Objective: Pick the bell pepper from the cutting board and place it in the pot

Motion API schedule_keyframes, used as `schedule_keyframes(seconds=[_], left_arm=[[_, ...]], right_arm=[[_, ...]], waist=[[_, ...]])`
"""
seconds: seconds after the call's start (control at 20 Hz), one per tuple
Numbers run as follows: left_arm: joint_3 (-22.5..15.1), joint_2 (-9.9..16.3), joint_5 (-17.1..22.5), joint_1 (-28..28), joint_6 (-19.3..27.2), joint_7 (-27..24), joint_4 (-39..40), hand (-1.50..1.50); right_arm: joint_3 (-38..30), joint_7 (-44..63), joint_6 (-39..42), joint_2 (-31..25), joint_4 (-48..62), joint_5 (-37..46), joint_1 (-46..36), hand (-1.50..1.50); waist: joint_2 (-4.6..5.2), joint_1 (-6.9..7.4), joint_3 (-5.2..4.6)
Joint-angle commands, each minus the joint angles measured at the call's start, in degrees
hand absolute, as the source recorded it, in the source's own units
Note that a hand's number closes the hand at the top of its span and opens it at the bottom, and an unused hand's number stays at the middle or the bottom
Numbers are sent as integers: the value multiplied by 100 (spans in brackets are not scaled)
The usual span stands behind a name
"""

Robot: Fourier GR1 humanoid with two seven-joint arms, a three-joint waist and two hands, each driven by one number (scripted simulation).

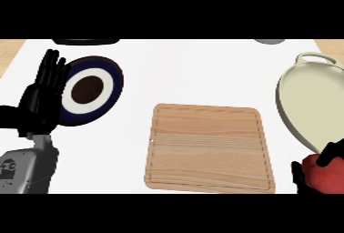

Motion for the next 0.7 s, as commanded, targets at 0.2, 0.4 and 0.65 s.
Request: schedule_keyframes(seconds=[0.2, 0.4, 0.65], left_arm=[[-103, -65, -114, -63, 119, 168, -97, 0], [63, 30, 19, 112, -126, -177, 93, 0], [-124, -39, -10, -41, -30, 350, -295, 0]], right_arm=[[-2859, -1118, 130, -788, 1530, -2863, -867, 150], [-3910, -1838, 258, -1661, 2848, -3827, -1459, 150], [-3990, -3015, -173, -2341, 5080, -3723, -2011, 150]], waist=[[-13, -3, 9], [-6, 36, -3], [7, 146, -1]])
